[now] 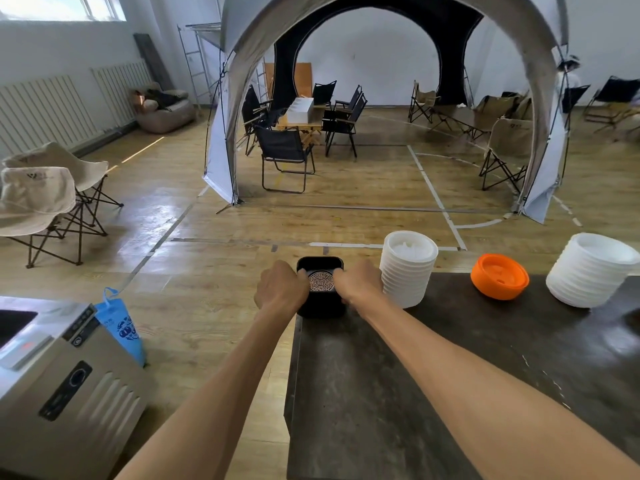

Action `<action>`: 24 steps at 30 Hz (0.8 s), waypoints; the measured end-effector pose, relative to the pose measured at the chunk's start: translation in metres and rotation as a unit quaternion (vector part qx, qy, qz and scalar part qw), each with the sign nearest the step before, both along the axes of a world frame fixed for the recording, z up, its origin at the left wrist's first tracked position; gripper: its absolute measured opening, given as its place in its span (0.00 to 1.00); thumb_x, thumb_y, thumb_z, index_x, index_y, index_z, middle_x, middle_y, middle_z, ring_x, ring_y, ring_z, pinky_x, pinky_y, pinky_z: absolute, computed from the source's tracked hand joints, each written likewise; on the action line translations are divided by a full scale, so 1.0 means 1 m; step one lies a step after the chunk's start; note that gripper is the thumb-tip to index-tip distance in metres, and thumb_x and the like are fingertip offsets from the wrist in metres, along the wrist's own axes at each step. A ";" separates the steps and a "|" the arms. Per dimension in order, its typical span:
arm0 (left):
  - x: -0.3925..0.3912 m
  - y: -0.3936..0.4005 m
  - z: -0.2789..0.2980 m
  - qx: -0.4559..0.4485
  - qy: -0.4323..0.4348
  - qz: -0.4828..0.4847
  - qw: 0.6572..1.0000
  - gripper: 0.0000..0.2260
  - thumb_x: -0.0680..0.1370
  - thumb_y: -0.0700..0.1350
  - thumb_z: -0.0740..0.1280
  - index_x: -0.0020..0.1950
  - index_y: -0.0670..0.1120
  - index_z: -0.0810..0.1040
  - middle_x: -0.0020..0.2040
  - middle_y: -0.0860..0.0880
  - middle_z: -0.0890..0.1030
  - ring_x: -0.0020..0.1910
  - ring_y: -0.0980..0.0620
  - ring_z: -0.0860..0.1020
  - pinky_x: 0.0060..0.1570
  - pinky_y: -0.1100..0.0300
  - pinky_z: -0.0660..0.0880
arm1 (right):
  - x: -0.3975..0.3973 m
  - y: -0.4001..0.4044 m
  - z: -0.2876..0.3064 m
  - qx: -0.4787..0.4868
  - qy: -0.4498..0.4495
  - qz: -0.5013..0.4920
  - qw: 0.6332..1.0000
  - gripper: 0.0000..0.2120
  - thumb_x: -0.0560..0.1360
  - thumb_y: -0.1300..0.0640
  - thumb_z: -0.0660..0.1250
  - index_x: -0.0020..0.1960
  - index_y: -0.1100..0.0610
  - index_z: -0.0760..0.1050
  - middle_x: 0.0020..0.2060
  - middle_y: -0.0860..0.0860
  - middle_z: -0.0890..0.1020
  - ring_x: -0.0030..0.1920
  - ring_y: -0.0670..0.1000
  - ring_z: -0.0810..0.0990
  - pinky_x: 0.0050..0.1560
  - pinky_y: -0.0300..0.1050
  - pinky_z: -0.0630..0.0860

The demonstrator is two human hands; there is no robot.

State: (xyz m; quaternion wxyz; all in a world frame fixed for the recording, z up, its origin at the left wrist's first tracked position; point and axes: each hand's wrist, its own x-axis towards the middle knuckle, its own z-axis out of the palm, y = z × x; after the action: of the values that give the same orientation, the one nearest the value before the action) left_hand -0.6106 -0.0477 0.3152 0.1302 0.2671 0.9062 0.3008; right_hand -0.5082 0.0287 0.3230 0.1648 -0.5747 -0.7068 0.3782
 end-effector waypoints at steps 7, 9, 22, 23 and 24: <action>0.063 -0.025 0.046 0.130 0.100 -0.058 0.985 0.08 0.76 0.48 0.66 0.48 0.47 0.81 0.48 0.49 0.82 0.49 0.46 0.78 0.46 0.54 0.73 | 0.054 -0.012 0.035 0.043 0.101 0.040 0.993 0.06 0.76 0.57 0.64 0.41 0.58 0.75 0.35 0.53 0.81 0.37 0.53 0.80 0.38 0.48 0.78; 0.092 -0.023 0.056 0.140 0.105 -0.085 0.981 0.06 0.75 0.48 0.66 0.46 0.48 0.82 0.45 0.51 0.83 0.47 0.48 0.78 0.45 0.55 0.72 | 0.082 -0.011 0.041 0.055 0.122 0.041 0.990 0.07 0.76 0.58 0.64 0.42 0.59 0.76 0.36 0.55 0.82 0.40 0.57 0.83 0.45 0.53 0.82; 0.370 0.046 0.037 0.092 0.096 -0.207 0.969 0.05 0.76 0.48 0.68 0.46 0.49 0.83 0.45 0.51 0.85 0.48 0.48 0.81 0.49 0.50 0.78 | 0.381 0.047 0.032 0.071 0.138 0.019 0.988 0.08 0.72 0.56 0.66 0.37 0.57 0.79 0.35 0.55 0.85 0.41 0.58 0.85 0.48 0.54 0.81; 0.397 0.056 0.034 0.088 0.092 -0.217 0.968 0.05 0.75 0.48 0.68 0.46 0.50 0.83 0.45 0.51 0.85 0.49 0.48 0.81 0.49 0.50 0.78 | 0.410 0.054 0.029 0.072 0.133 0.010 0.988 0.08 0.72 0.56 0.66 0.37 0.58 0.79 0.35 0.55 0.85 0.40 0.58 0.85 0.48 0.55 0.81; 0.422 0.066 0.032 0.085 0.084 -0.231 0.965 0.06 0.75 0.48 0.67 0.47 0.50 0.83 0.45 0.51 0.84 0.49 0.48 0.81 0.50 0.50 0.78 | 0.438 0.060 0.027 0.070 0.128 -0.003 0.989 0.08 0.73 0.56 0.66 0.37 0.58 0.80 0.35 0.55 0.85 0.40 0.58 0.85 0.48 0.55 0.81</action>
State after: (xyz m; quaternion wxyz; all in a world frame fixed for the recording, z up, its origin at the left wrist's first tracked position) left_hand -0.1885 0.0180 0.3469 0.0966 0.5039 0.7984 0.3153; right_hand -0.0699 0.0885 0.3498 0.2953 -0.5106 -0.7029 0.3975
